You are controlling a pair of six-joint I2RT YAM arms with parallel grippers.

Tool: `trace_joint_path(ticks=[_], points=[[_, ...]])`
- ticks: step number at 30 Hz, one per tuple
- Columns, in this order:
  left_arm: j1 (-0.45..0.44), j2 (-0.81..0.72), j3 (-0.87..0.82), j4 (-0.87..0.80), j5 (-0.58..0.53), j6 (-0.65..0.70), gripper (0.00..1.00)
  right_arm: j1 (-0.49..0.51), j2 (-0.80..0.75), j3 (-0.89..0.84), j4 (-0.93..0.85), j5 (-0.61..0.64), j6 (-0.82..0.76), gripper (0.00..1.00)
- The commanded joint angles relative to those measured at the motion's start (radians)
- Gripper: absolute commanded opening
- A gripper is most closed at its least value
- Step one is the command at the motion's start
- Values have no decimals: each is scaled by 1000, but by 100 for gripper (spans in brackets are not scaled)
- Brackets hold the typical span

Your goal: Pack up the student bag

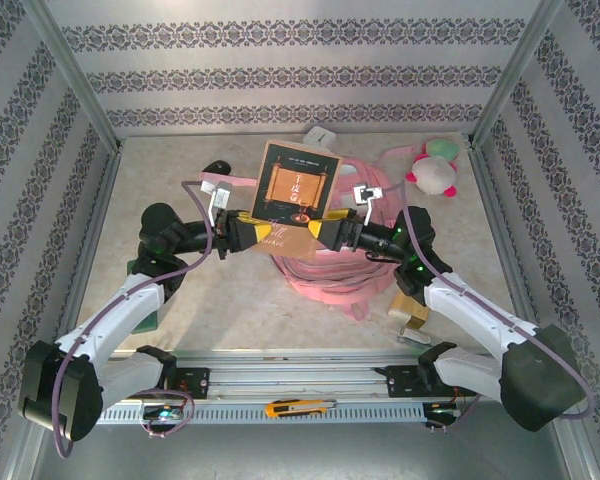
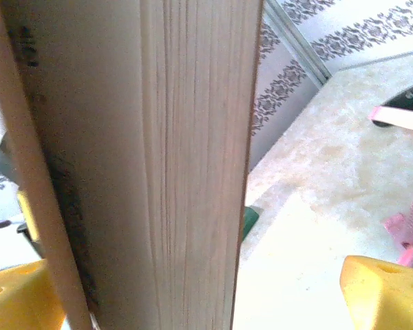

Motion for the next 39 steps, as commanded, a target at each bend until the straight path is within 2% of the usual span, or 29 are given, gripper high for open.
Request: trace_joint_path(ticks=[1, 6, 7, 12, 15, 20, 24, 28, 34, 37, 39], points=[[-19, -18, 56, 89, 5, 23, 0, 25, 1, 4, 27, 16, -13, 98], [-27, -12, 65, 74, 9, 31, 0, 66, 33, 44, 60, -93, -15, 98], [-36, -6, 65, 85, 11, 26, 0, 93, 50, 74, 63, -142, -30, 98], [-46, 9, 50, 136, 3, 8, 0, 114, 88, 122, 90, -229, -16, 98], [-46, 16, 38, 146, -19, 14, 0, 97, 84, 120, 106, -233, 12, 95], [-45, -7, 37, 16, -74, 125, 1, 41, -4, 39, 136, -187, 34, 91], [-45, -10, 49, -58, -85, 171, 1, 25, -79, 4, 137, -163, 32, 84], [-45, 1, 54, -57, -65, 171, 1, 29, -86, 21, 170, -158, 41, 71], [-45, -9, 45, -91, -76, 201, 2, 22, -55, 51, 195, -124, 50, 45], [-45, -23, 42, -154, -96, 245, 11, 12, -61, 36, 197, -85, 29, 20], [-46, -48, 47, -241, -132, 312, 24, 1, -83, 6, 184, -57, -11, 10]])
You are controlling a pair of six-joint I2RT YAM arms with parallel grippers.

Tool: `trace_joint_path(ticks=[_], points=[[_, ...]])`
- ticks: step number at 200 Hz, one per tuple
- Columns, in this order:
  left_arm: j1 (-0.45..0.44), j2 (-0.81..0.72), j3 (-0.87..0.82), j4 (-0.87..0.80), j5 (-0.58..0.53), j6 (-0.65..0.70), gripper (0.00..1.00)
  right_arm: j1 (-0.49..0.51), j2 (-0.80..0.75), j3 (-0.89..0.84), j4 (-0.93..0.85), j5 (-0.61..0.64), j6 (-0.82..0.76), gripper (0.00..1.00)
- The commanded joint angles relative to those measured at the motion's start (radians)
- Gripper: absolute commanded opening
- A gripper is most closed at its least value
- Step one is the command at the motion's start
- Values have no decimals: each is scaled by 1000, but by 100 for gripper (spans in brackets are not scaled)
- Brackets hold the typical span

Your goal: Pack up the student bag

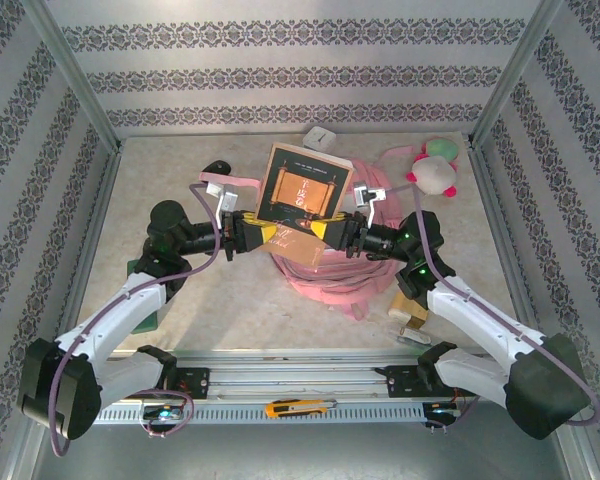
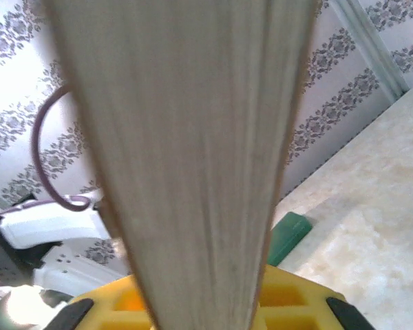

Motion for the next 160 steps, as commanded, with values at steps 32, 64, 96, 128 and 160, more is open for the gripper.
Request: trace_joint_path(ticks=[32, 64, 96, 128, 160], points=[[-13, -175, 41, -398, -189, 443, 61, -22, -152, -78, -190, 129, -373, 0], [-22, -263, 97, -711, -262, 807, 70, 1, -246, -90, -493, 148, -808, 0], [-63, -243, 200, -1016, -378, 1092, 78, 75, -243, 6, -890, 271, -1201, 0], [-131, -171, 273, -1196, -471, 1266, 81, 205, -181, 68, -1057, 443, -1426, 0], [-200, -121, 275, -1198, -484, 1290, 84, 262, -106, 109, -1072, 466, -1467, 0]])
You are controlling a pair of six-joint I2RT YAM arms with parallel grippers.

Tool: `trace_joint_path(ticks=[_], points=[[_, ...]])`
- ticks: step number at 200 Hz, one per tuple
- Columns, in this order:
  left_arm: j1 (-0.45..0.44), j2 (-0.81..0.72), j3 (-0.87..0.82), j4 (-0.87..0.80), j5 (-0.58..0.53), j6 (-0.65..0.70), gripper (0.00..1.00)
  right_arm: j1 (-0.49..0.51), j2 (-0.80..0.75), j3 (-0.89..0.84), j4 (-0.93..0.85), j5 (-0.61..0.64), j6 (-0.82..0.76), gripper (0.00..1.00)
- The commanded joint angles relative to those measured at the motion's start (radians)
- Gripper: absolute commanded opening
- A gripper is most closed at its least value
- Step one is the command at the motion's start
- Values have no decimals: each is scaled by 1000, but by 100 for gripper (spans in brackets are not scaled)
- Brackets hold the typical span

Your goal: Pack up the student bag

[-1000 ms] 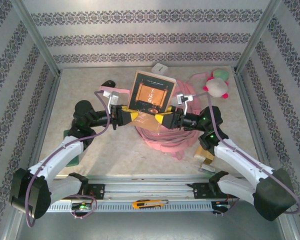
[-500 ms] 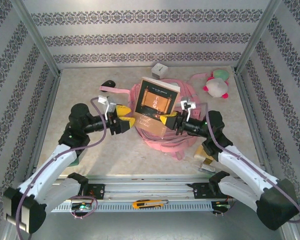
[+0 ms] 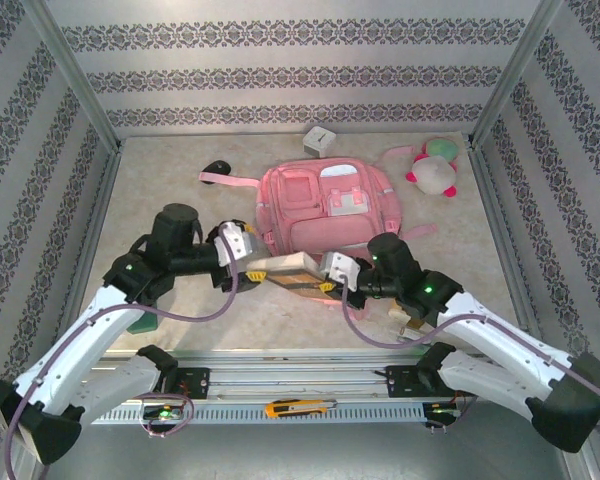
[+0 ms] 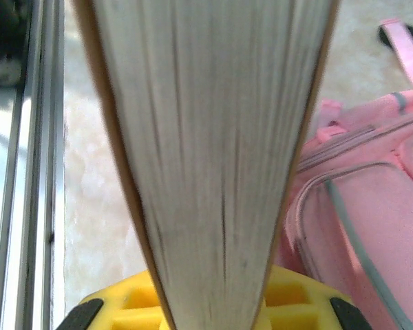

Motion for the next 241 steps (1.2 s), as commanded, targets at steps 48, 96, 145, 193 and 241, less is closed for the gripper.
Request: trace_joint_path(ticks=[48, 96, 145, 193, 241], points=[[-120, 112, 44, -107, -23, 107, 81, 54, 100, 121, -6, 39, -131, 0], [-140, 124, -2, 16, 0, 55, 61, 53, 134, 144, 23, -4, -105, 0], [-114, 15, -151, 287, 68, -78, 0, -111, 26, 24, 238, -161, 116, 40], [-47, -36, -286, 730, 263, -390, 0, -317, -244, -226, 547, -327, 472, 63], [-46, -25, -273, 893, 321, -496, 0, -476, -391, -433, 829, -397, 784, 68]])
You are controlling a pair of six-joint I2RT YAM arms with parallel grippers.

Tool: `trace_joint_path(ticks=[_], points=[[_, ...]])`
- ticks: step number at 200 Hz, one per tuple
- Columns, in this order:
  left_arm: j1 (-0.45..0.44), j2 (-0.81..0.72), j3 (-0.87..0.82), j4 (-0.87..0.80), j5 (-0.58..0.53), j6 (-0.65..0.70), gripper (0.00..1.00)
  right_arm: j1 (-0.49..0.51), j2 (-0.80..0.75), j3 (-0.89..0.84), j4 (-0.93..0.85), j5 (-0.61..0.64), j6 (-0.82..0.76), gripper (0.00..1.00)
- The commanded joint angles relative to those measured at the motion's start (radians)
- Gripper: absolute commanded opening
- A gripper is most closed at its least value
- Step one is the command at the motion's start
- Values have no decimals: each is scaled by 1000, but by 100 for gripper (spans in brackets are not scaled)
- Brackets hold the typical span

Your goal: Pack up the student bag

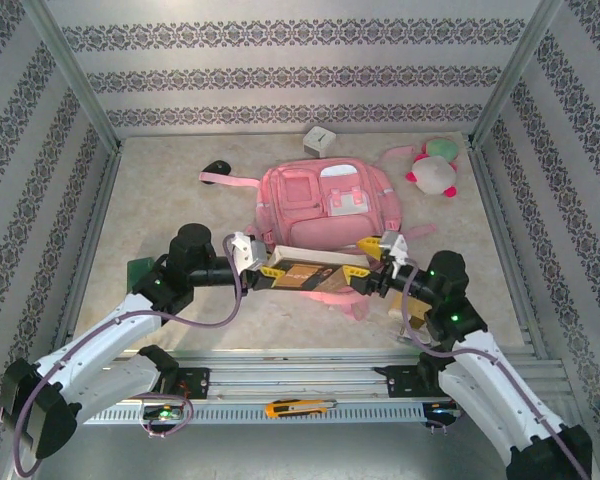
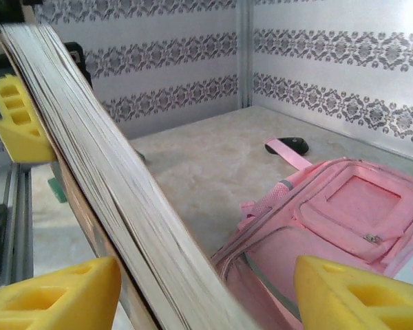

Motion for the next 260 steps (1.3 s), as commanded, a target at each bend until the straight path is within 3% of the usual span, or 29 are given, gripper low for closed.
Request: trace_joint_path(ticks=[1, 50, 92, 116, 136, 142, 156, 162, 174, 191, 219, 233, 260], points=[[7, -25, 33, 252, 87, -104, 0, -48, -39, -68, 203, -69, 228, 68], [10, -16, 43, 391, 112, -191, 0, -64, -6, -114, 408, -156, 378, 69], [10, -1, 61, 384, 116, -190, 0, -49, 77, -71, 570, -304, 499, 62], [10, 12, 62, 400, 124, -204, 0, -17, 98, -37, 575, -338, 497, 45], [10, 20, 54, 430, 110, -216, 1, -9, 111, -21, 575, -341, 486, 12], [10, 21, 53, 428, 91, -215, 4, -12, 115, -18, 571, -340, 478, 0], [10, 18, 56, 397, 17, -205, 17, -34, 118, -16, 556, -324, 473, 0], [10, 17, 66, 362, -17, -194, 28, -48, 119, -19, 552, -309, 476, 0], [10, 18, 103, 251, -94, -154, 48, -81, 117, -26, 541, -269, 490, 0], [9, 35, 160, 63, -184, -59, 64, -132, 111, -31, 477, -151, 541, 0], [1, 84, 201, -114, -342, 67, 74, -237, 121, -20, 329, 92, 760, 0], [-23, 116, 210, -168, -416, 145, 76, -267, 131, -11, 301, 132, 774, 0], [-90, 225, 228, -227, -508, 299, 79, -291, 120, 39, 88, 243, 751, 0]])
